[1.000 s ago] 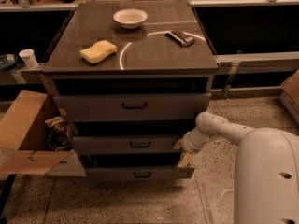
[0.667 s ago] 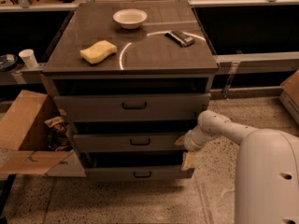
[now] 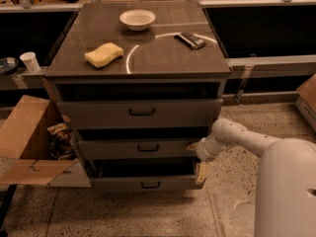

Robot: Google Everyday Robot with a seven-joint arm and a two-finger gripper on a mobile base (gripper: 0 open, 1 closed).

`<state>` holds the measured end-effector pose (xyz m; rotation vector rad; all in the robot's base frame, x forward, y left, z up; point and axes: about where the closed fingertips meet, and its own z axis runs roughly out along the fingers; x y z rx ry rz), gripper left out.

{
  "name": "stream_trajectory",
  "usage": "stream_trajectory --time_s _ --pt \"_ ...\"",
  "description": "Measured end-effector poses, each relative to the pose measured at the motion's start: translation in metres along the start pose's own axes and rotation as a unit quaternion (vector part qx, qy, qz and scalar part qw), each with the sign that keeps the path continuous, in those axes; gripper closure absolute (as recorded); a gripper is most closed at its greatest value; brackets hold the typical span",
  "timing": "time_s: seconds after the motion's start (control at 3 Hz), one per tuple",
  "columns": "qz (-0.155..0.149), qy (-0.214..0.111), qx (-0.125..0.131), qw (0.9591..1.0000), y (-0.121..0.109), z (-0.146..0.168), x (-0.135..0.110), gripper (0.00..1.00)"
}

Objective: Close middle drawer

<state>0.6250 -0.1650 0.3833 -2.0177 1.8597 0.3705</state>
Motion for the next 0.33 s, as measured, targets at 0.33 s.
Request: stream_trajectory --time_s 0.33 --pt "-0.018 -0.013 0.011 0.9997 0.0455 -0.0407 -0.0066 0.00"
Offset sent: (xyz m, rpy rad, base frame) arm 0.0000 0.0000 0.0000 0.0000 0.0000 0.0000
